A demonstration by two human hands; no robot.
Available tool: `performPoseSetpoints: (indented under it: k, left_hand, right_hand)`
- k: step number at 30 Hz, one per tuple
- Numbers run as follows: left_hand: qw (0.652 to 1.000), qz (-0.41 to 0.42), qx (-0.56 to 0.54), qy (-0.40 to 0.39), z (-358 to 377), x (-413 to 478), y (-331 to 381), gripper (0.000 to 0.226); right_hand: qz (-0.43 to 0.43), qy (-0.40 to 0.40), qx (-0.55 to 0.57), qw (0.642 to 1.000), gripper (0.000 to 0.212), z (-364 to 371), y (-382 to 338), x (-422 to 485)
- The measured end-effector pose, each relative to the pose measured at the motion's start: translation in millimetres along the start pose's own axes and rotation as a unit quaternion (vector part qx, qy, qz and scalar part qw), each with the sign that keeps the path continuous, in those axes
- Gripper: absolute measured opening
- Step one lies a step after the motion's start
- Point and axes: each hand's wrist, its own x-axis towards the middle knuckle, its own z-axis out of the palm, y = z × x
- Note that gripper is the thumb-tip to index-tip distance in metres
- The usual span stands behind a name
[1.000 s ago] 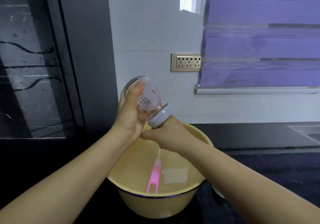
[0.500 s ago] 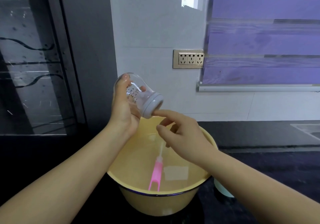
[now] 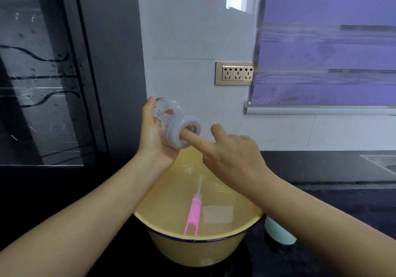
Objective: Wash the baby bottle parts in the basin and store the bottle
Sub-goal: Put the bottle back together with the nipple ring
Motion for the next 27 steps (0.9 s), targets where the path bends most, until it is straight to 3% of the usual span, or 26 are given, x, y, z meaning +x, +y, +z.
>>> performPoseSetpoints:
  k: [4, 6, 10, 12, 14, 18, 21, 24, 25, 27]
  left_hand:
    - [0.999, 0.005, 0.053, -0.008, 4, -1, -4, 0.055]
    - [0.998, 0.018, 0.057, -0.007, 8, -2, -2, 0.053]
    - [0.995, 0.056, 0.085, 0.015, 14, -2, 0, 0.052]
    - [0.993, 0.067, 0.094, 0.018, 17, -4, -3, 0.06]
    - [0.992, 0.076, 0.099, 0.019, 19, -6, -6, 0.074]
    - [0.992, 0.073, 0.102, 0.013, 19, -2, -7, 0.051]
    - [0.993, 0.05, 0.1, 0.033, 15, 0, -10, 0.039]
    - [0.996, -0.013, 0.083, 0.036, 18, -2, -10, 0.04]
    - [0.995, -0.029, 0.08, 0.043, 17, -2, -10, 0.04]
    - [0.995, -0.05, 0.071, 0.058, 17, -1, -8, 0.04]
  right_hand:
    - [0.017, 0.012, -0.036, 0.999, 0.041, 2, -9, 4]
    - [0.043, -0.011, -0.017, 0.999, 0.039, 6, -8, 5]
    - [0.073, -0.173, 0.069, 0.98, 0.045, -1, -11, 9]
    - [0.099, -0.22, 0.156, 0.958, 0.034, -6, -12, 11]
    - [0.144, -0.202, 0.243, 0.938, 0.029, -9, -16, 11]
    - [0.226, -0.171, 0.408, 0.868, 0.019, -9, -24, 9]
    - [0.245, -0.177, 0.493, 0.816, 0.029, -4, -27, 7]
    - [0.239, -0.201, 0.52, 0.795, 0.05, -1, -25, 8]
    - [0.243, -0.204, 0.542, 0.778, 0.048, -2, -23, 8]
    - [0.245, -0.21, 0.607, 0.726, 0.025, -7, -18, 9]
